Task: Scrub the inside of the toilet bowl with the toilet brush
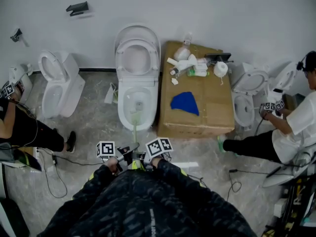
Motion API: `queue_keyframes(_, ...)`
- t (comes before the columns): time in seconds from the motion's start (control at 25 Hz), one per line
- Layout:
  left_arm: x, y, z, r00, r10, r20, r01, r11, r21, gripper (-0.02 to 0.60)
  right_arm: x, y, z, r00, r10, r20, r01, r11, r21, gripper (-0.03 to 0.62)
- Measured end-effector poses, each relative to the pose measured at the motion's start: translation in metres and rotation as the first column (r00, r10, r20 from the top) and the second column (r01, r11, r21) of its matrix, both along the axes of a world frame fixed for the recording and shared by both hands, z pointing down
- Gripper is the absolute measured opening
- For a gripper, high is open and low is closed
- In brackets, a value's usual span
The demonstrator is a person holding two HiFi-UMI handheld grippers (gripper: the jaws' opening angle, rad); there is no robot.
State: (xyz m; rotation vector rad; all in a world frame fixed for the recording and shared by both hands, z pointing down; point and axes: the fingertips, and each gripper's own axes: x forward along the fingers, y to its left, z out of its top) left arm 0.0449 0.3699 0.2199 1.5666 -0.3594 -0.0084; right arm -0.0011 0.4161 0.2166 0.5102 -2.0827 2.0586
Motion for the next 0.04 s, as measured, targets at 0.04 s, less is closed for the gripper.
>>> queue_keyframes(0.04,0.0009,-0.0003,-0.0003,1.000,0.001,-0.008,-0.001,1.000,0.004,0.109,0.0003,0.0003,0.0000,1.000,-0.002,0.000,0.002,1.000,0.000,0.060)
